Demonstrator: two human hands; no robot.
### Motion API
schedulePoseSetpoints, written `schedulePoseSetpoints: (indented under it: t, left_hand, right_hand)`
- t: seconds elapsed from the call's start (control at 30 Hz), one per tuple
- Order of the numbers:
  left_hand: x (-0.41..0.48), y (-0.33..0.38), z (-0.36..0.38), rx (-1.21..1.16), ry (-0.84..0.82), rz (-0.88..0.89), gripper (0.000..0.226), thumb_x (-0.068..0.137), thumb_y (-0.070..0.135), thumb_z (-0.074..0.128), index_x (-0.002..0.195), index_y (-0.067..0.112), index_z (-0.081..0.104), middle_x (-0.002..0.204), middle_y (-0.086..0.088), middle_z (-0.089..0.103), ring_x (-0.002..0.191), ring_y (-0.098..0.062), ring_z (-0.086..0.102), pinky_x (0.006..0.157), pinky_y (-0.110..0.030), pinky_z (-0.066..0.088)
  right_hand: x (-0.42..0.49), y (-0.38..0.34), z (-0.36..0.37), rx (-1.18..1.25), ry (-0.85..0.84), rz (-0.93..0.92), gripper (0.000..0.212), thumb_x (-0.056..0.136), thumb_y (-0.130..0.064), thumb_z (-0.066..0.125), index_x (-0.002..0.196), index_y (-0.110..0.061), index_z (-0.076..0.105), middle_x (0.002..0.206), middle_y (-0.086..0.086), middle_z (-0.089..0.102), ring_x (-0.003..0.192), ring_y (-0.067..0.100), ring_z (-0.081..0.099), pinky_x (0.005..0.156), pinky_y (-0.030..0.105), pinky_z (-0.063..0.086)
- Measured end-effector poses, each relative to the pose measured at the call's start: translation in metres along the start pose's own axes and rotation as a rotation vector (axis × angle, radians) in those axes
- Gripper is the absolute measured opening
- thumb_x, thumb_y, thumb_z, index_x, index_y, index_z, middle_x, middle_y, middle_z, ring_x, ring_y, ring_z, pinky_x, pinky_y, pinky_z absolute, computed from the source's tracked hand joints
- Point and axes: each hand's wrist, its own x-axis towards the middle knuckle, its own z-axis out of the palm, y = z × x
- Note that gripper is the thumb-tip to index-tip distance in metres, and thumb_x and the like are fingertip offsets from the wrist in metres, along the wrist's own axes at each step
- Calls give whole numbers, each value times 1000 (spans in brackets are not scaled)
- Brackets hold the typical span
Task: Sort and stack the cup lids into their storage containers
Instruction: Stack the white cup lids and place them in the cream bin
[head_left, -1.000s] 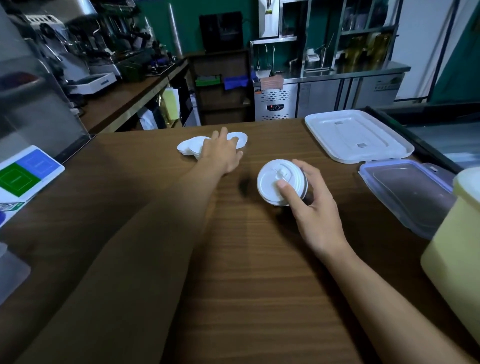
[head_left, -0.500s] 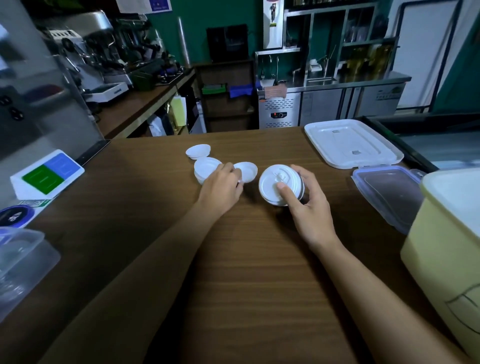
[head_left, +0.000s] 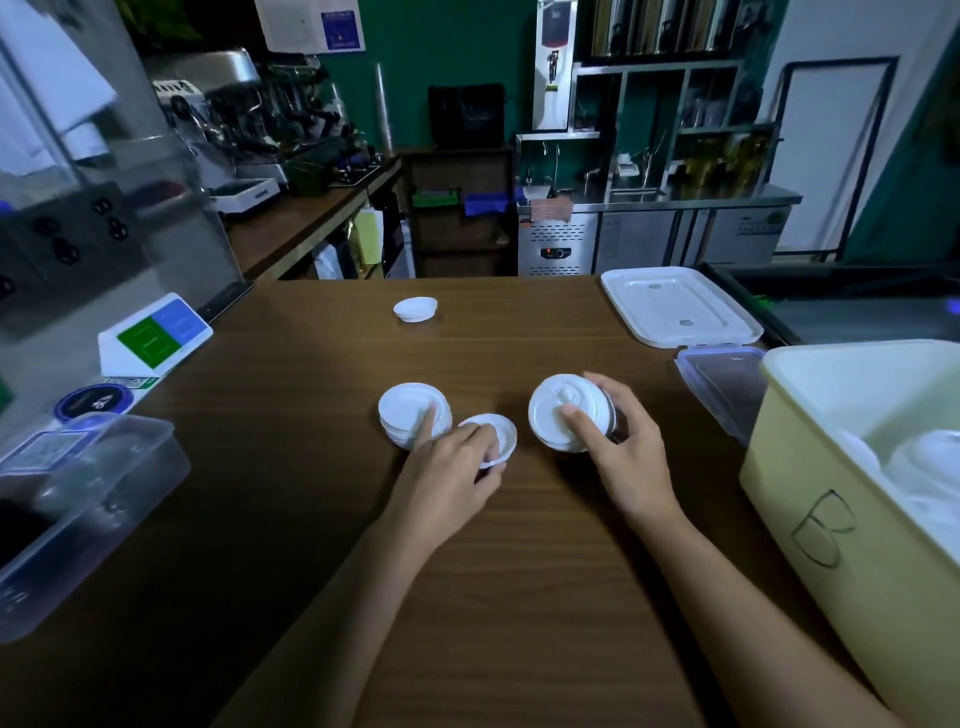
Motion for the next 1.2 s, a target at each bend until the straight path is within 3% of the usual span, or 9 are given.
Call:
schedulePoseSetpoints:
  t: [0.07,0.13,0.27,0.37,0.53,0.63,0.8,0.93,1.2]
  left_hand:
    - [-1,7,-10,-72,-37,-7,18,94,28,70,91,19,54,76,9,62,67,-20,57,79,-38,53]
    - [1,13,-21,-194,-7,-113,14,98,33,66,98,23,55,69,10,59,60,-15,54,60,-35,47]
    - [8,18,-30,-737,115,-453,8,100,28,67,107,26,63,89,10,74,82,-12,71,74,-33,56]
    - [14,15,-28,-1038,176,-619,10,102,19,67,111,19,68,97,1,79,98,-21,75,82,-40,60]
    - [18,23,-28,-1518,84,-754,29,105,6,58,130,15,68,122,-4,75,120,-20,70,95,-36,61]
    - [17,24,-27,-1527,74,-705,32,103,5,61,132,15,67,122,-2,76,119,-16,70,94,-33,61]
    - [14,24,-20,-1275,110,-625,30,96,11,73,125,21,73,113,3,78,109,-11,72,83,-23,58]
    - [13,26,-18,-1203,143,-586,29,93,12,77,120,23,76,114,5,78,108,-10,72,91,-24,57]
    - [11,26,-11,-1093,157,-533,31,91,18,80,117,35,76,112,8,75,105,-14,70,97,-33,56]
  right_hand:
    - [-8,-1,-4,14,-1,-7,49,82,-57,79,127,-40,68,133,-11,68,125,12,64,109,50,52]
    - [-10,-3,-4,20,-4,-19,48,83,-56,79,127,-38,69,133,-11,69,126,13,64,110,51,51]
    - [-5,-4,-2,10,-39,-18,46,91,-45,80,134,-36,66,138,-16,66,132,7,59,116,43,47]
    - [0,-3,-1,8,-51,-8,46,96,-39,77,140,-37,64,143,-15,63,137,4,54,120,39,43]
    - [1,-2,5,6,-96,-17,49,91,-56,73,137,-41,65,142,-12,64,136,11,57,117,46,46]
    - [0,-5,8,10,-149,-21,47,91,-60,67,136,-44,64,141,-13,65,137,12,56,118,48,44]
    - [-1,-14,9,59,-200,7,45,93,-62,60,133,-42,67,137,-17,66,136,8,55,120,44,42]
    - [-6,-19,11,66,-274,27,47,90,-63,65,133,-44,67,138,-16,65,134,1,56,118,35,41]
    - [-7,-23,11,131,-297,5,34,97,-37,73,132,-35,71,137,-10,67,132,2,58,108,19,42]
